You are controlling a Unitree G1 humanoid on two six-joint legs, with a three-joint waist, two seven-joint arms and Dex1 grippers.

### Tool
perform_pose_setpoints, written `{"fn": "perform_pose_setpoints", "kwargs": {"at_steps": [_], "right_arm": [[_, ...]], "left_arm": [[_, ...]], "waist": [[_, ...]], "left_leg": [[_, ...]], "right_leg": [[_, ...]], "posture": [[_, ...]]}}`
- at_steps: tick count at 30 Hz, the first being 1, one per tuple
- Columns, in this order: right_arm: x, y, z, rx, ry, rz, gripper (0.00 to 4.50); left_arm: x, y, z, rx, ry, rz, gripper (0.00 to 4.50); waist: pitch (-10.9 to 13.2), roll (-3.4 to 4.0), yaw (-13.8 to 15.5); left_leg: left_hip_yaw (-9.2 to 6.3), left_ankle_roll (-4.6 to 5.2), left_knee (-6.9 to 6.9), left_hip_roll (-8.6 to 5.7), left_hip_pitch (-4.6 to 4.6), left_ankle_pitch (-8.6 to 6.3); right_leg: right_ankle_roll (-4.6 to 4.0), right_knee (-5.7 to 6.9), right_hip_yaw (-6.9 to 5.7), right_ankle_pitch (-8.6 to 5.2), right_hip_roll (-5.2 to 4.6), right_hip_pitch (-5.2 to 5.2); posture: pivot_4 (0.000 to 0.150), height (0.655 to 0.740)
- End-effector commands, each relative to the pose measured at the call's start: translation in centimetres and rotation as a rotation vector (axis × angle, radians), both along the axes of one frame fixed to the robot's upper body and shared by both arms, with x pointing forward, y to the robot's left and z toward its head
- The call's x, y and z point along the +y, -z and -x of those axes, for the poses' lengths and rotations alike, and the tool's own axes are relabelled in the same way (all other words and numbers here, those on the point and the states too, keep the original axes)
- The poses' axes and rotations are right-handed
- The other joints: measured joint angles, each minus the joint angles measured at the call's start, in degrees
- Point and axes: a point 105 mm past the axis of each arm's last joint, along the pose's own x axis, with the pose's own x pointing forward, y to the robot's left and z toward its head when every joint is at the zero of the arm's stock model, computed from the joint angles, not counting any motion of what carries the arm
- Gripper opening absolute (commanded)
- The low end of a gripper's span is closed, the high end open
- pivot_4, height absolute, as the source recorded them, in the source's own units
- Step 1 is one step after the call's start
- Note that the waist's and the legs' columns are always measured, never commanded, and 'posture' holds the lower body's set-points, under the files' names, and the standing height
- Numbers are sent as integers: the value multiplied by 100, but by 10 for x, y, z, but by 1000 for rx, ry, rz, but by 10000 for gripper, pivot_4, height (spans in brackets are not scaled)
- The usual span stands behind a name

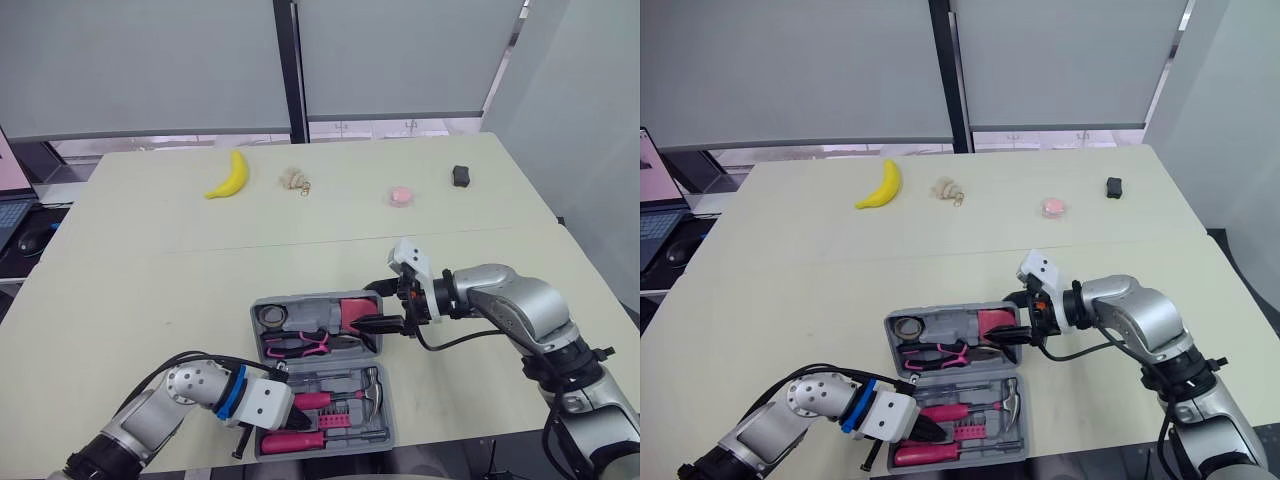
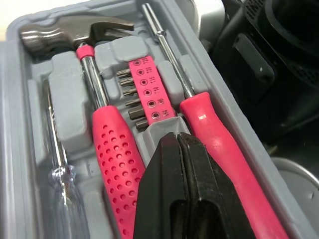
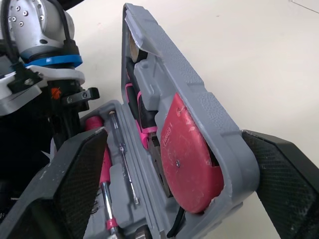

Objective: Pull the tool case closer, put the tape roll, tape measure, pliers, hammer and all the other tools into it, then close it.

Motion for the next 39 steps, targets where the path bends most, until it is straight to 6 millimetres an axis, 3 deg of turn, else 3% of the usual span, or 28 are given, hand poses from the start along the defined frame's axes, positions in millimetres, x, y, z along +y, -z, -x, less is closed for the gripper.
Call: {"fn": "perform_pose_setpoints", "kwargs": {"at_steps": [1,7,13,18,21,24,27,33,37,39], "right_arm": [[5,-9,16,-52,-83,-10,44789],[3,-13,30,-124,-128,24,44789],[0,-19,48,-208,-188,57,44789],[-7,-22,69,-229,-256,100,44789],[-20,-19,96,-234,-341,183,44789],[-36,-19,120,-208,-396,259,44789],[-55,-20,131,-170,-396,333,44789],[-82,-7,121,-198,-303,443,44789],[-82,17,109,-270,-235,485,44789],[-79,32,102,-311,-212,507,41155]], "left_arm": [[26,15,-3,70,-165,-102,0],[26,-16,1,151,-330,44,0],[52,-45,18,312,-464,54,0],[89,-42,15,323,-609,-22,0],[104,-38,12,329,-678,-46,0],[110,-35,9,314,-715,-52,0],[110,-36,5,305,-734,-47,0],[107,-36,4,283,-723,-68,0],[96,-35,7,258,-675,-78,0],[91,-33,8,240,-656,-90,0]], "waist": [[2,0,3],[27,-31,-4],[66,-55,10],[85,-62,47],[90,-65,83],[93,-69,142],[96,-77,155],[95,-97,147],[96,-100,140],[95,-102,145]], "left_leg": [[-2,0,0,0,-1,0],[-10,-1,-9,10,-9,0],[-8,-4,-18,67,-34,0],[2,-6,-41,62,-50,0],[3,-8,-43,55,-58,-2],[10,-16,-45,56,-62,-7],[12,-18,-44,58,-62,-8],[9,-20,-42,63,-46,-9],[15,-21,-40,62,-44,-9],[15,-21,-40,60,-43,-8]], "right_leg": [[-1,0,0,-1,0,0],[-18,1,-7,-11,-1,-7],[-34,-6,-27,-20,1,-31],[-35,-24,-25,-20,4,-55],[-39,-35,-27,-21,6,-63],[-40,-51,-26,-23,5,-64],[-40,-65,-27,-22,5,-55],[-35,-79,-31,-17,3,-29],[-34,-79,-26,-12,3,-29],[-34,-79,-25,-11,3,-29]], "posture": [[1500,7274],[1500,7274],[1500,7274],[1500,7274],[1500,7274],[1500,7274],[1500,7274],[1500,7274],[1500,7274],[1500,7274]]}}
